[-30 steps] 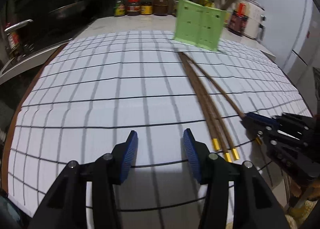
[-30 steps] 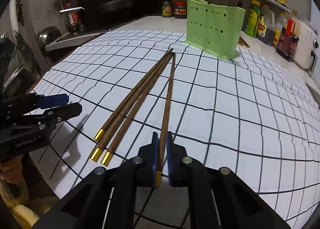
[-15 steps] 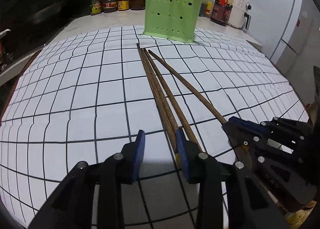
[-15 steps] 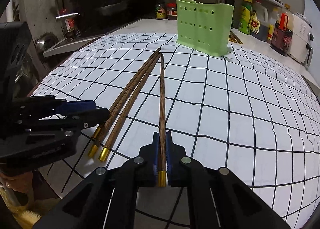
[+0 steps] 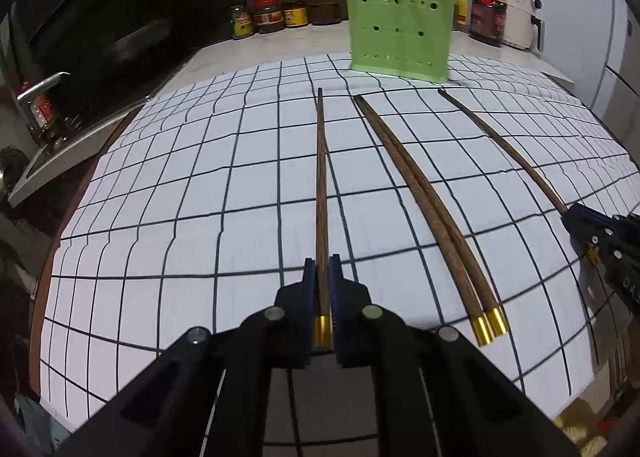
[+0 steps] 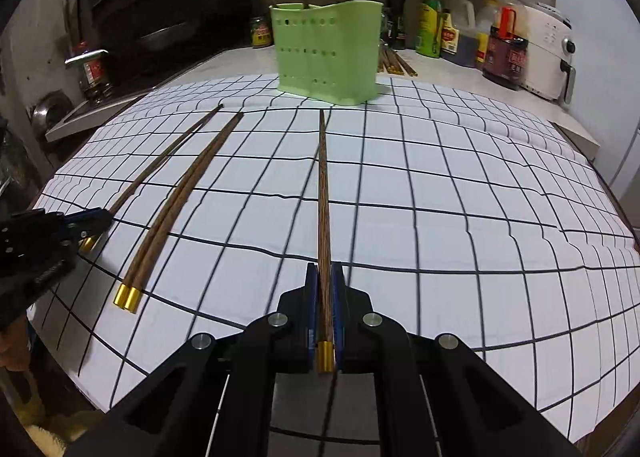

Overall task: Organize utensils
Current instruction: 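Close the right gripper on a lone chopstick while the left gripper grasps another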

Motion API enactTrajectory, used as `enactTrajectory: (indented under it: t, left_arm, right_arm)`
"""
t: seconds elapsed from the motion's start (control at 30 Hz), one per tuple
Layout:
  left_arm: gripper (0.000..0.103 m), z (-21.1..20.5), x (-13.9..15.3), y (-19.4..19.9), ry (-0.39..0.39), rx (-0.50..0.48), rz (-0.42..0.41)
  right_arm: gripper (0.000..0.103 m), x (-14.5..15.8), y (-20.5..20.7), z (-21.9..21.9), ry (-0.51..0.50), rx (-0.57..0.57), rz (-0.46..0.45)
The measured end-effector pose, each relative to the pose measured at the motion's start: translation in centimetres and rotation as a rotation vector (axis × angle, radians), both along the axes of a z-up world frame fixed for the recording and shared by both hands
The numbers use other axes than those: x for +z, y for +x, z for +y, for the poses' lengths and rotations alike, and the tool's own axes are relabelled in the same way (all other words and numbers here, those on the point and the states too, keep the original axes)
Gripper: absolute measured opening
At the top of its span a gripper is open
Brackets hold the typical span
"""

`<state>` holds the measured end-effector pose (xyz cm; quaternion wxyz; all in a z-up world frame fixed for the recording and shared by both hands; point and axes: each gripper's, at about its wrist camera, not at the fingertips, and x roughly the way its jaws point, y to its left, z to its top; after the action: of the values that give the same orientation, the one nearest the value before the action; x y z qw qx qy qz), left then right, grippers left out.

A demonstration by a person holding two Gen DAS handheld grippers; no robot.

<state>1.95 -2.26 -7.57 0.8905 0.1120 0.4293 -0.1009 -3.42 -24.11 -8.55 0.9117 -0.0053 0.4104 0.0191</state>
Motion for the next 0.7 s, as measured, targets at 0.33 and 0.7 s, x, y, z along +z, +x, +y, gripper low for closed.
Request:
enactTrajectory:
  t: [0.33, 0.7]
  left_arm:
    - [0.025, 1.5, 0.6, -1.1, -0.044, -0.024, -0.025]
    - [0.026, 1.4, -0.1, -3.0, -0.034, -0.080, -0.035]
  right_arm:
    - [0.038, 0.6, -1.9, -0.1, 0.011, 0.093, -0.042]
    - [0.022, -0.2, -4.2, 0.1, 0.011, 0.119, -0.072]
